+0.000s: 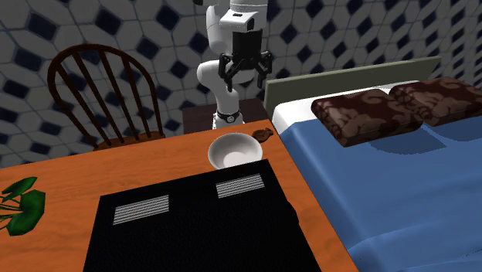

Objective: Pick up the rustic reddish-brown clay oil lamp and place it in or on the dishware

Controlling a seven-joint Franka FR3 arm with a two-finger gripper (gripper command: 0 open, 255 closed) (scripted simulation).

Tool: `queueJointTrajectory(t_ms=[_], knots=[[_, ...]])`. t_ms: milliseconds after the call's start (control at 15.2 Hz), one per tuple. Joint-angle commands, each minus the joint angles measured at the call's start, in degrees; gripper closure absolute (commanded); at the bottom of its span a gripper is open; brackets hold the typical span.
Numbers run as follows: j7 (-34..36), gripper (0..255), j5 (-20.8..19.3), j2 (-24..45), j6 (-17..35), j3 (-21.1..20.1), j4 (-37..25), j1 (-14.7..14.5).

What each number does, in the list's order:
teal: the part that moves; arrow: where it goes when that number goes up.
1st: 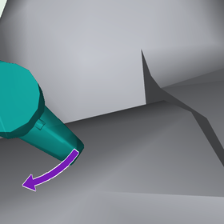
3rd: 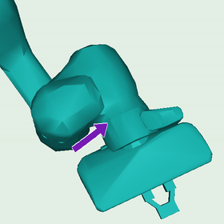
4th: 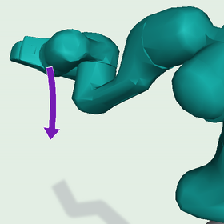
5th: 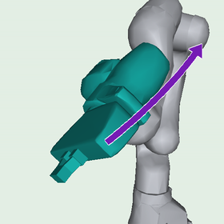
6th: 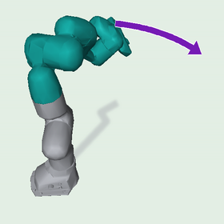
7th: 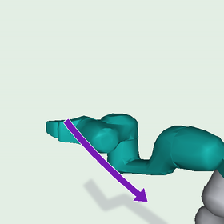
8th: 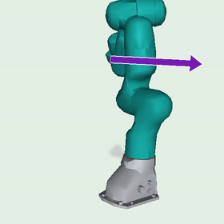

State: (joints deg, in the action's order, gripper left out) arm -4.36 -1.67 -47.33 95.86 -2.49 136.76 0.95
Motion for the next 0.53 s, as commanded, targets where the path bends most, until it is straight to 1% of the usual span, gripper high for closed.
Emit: queueJointTrajectory(t_ms=[0,462], knots=[[0.0,0,0.0,0.0,0.0,0.0,0.0,0.0],[11.96,0,4.25,-2.76,7.47,-5.07,13.08,1.29]])
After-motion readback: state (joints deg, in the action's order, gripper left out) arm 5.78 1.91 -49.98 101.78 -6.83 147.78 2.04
